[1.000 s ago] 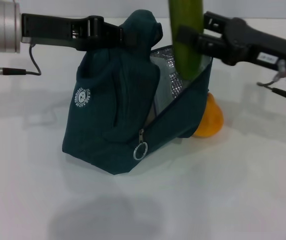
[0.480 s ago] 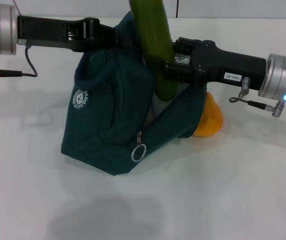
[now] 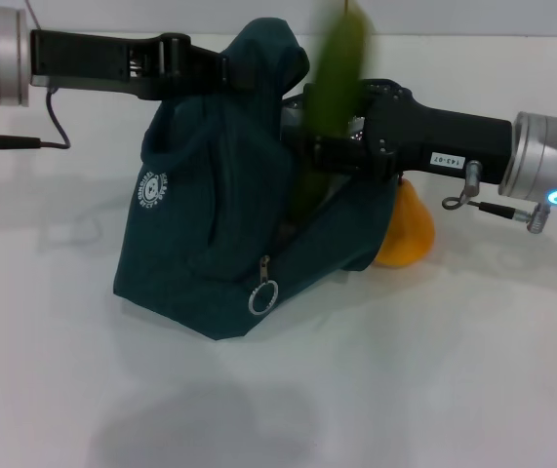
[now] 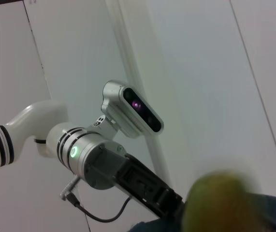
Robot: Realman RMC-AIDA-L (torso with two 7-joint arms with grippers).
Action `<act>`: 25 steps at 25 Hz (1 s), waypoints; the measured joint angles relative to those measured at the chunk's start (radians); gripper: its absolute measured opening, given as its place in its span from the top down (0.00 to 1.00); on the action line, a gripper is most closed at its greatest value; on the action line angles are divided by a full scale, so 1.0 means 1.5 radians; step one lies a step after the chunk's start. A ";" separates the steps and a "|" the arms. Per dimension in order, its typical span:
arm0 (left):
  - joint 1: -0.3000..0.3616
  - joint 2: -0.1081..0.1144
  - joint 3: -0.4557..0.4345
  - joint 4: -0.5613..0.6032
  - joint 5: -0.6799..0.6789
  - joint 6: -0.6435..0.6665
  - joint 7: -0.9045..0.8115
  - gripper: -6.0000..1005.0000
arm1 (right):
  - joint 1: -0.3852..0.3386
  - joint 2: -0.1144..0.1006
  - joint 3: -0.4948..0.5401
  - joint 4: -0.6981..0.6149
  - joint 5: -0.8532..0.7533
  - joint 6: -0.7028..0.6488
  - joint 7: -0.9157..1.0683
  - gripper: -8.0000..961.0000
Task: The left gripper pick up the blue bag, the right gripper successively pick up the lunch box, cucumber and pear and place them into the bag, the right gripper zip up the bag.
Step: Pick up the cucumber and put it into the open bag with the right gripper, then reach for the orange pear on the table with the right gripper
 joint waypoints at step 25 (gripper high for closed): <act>0.050 0.014 -0.053 -0.001 0.000 -0.028 0.022 0.96 | -0.255 -0.048 0.077 -0.162 0.025 -0.031 0.009 0.11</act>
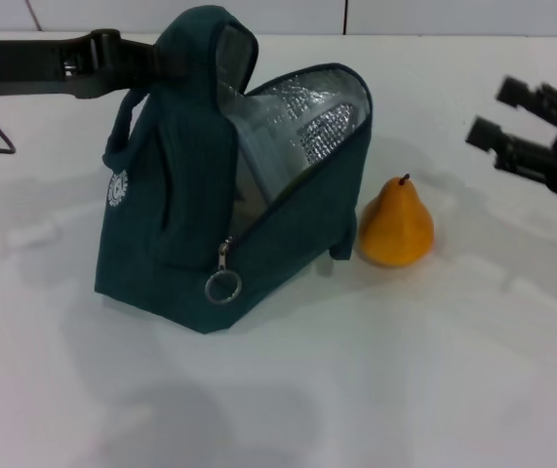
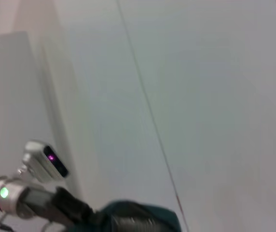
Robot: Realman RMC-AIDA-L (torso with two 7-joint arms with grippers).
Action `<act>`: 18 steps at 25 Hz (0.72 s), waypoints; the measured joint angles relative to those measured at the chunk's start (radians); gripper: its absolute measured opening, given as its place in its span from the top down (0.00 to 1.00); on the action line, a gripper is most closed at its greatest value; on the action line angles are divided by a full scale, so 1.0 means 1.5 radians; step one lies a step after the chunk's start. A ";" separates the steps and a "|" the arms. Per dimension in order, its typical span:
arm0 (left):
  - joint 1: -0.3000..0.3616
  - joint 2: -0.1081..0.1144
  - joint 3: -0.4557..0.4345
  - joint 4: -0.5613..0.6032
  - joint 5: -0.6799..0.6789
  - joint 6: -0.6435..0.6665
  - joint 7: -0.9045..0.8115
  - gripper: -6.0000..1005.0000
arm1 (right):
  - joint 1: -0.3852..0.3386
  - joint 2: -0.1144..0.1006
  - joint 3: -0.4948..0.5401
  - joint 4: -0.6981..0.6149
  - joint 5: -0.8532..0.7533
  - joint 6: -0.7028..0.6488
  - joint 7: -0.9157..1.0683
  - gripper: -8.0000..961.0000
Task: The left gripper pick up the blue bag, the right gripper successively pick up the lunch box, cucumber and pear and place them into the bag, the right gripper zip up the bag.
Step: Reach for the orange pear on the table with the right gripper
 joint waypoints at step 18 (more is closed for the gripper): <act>0.019 0.002 0.000 0.000 0.001 -0.025 0.010 0.95 | 0.023 0.036 -0.001 0.055 -0.067 0.100 -0.132 0.18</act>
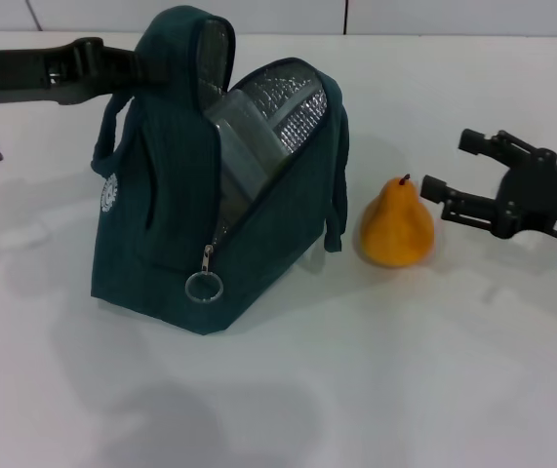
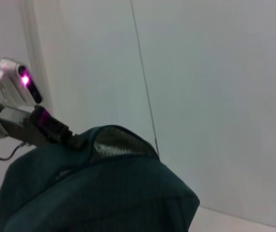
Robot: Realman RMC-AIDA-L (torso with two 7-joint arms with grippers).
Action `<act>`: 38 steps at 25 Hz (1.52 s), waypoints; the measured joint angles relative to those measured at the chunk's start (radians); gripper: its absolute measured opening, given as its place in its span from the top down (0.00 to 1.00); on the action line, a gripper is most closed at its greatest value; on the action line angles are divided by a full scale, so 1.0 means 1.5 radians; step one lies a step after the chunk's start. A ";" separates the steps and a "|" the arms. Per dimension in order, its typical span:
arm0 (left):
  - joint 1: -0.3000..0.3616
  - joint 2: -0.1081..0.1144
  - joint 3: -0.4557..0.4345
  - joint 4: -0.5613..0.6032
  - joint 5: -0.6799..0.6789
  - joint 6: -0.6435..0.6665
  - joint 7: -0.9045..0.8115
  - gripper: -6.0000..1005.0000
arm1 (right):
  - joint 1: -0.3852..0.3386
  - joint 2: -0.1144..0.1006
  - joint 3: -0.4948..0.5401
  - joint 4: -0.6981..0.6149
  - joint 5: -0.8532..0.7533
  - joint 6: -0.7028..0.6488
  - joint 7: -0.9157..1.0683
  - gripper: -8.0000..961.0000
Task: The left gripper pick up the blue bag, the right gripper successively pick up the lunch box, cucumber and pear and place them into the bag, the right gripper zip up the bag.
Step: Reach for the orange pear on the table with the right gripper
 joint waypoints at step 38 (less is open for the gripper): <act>-0.008 -0.005 0.004 0.000 -0.006 0.004 0.000 0.95 | 0.070 0.012 -0.064 0.033 0.009 0.090 -0.027 0.80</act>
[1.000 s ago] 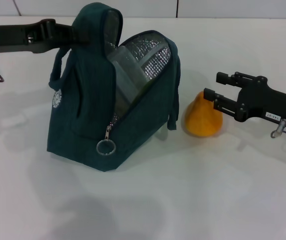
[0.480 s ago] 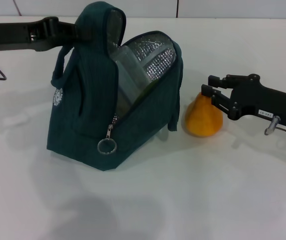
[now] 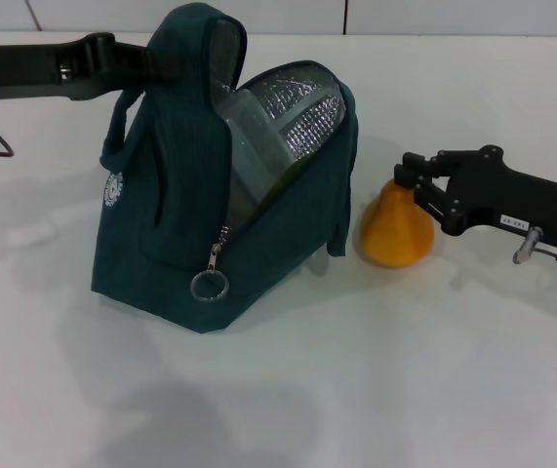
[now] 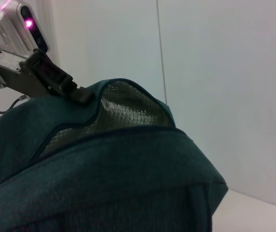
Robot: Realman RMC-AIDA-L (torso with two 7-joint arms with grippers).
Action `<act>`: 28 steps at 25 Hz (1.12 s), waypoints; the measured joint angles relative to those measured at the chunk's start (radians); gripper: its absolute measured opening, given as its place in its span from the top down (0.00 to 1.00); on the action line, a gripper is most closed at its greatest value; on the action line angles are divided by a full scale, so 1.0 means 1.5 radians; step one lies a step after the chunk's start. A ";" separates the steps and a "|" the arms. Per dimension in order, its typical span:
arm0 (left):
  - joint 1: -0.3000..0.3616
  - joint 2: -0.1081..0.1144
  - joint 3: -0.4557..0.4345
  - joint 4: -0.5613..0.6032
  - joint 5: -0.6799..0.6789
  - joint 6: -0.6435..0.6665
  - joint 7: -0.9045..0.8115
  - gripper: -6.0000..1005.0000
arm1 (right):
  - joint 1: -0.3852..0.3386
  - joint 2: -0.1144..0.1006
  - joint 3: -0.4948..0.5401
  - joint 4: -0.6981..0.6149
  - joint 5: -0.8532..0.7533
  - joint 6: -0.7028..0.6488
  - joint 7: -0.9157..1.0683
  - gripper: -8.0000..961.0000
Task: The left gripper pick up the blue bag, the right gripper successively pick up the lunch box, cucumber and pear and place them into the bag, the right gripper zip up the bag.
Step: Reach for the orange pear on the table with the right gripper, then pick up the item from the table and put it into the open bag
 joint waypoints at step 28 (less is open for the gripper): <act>0.003 0.001 0.000 0.000 0.001 0.001 0.001 0.96 | -0.060 -0.010 0.063 -0.045 0.042 -0.110 -0.020 0.92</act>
